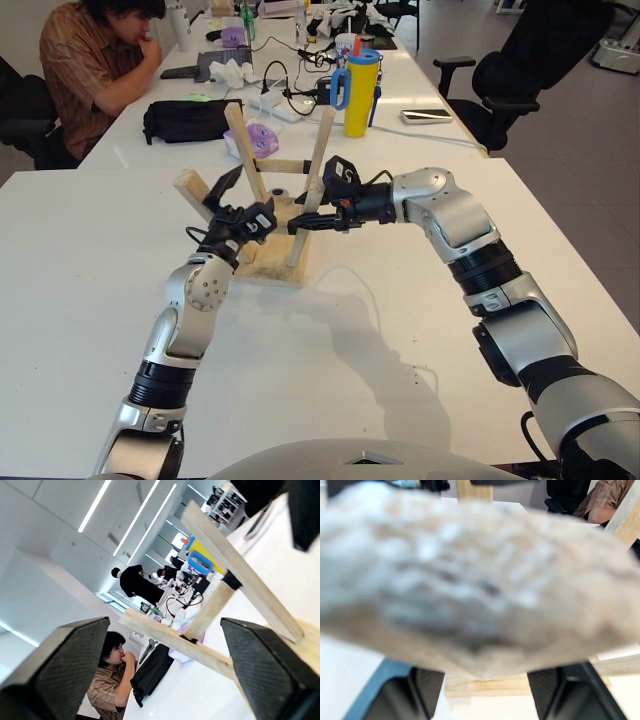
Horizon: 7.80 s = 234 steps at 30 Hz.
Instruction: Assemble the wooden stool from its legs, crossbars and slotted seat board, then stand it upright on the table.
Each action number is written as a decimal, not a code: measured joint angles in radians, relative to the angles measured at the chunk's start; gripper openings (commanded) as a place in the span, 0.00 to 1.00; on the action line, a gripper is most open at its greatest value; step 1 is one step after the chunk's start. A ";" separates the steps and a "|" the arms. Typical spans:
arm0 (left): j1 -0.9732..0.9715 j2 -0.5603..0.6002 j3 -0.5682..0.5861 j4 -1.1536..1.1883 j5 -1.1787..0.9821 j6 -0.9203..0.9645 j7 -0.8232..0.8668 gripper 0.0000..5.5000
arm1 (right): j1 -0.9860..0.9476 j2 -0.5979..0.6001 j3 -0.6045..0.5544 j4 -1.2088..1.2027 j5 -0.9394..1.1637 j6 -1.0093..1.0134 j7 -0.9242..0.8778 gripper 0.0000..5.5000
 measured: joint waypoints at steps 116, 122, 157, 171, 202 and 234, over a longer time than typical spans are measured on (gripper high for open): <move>0.506 0.128 0.109 0.135 -0.565 -0.287 -0.263 0.76 | 0.105 0.117 -0.318 0.255 -0.029 -0.301 -0.399 0.01; 0.399 0.177 0.108 0.300 -0.539 -0.337 -0.305 0.76 | 0.071 0.098 -0.213 0.285 -0.027 -0.333 0.001 0.01; 0.766 0.132 0.211 0.045 -0.559 -0.352 -0.176 0.76 | 0.882 -0.033 -0.446 -0.466 0.042 0.068 -0.457 0.01; 0.571 0.197 0.068 0.127 -0.460 -0.224 -0.257 0.76 | 0.588 0.022 -0.277 0.041 -0.150 -0.259 -0.430 0.01; 0.287 0.264 0.147 -0.219 -0.905 0.802 -0.430 0.76 | 0.603 0.013 -0.460 -0.492 0.033 0.486 -0.457 0.01; 0.273 0.368 0.026 -0.144 -0.924 0.502 -0.736 0.76 | 0.406 0.150 -0.788 -0.080 0.135 0.065 -0.688 0.01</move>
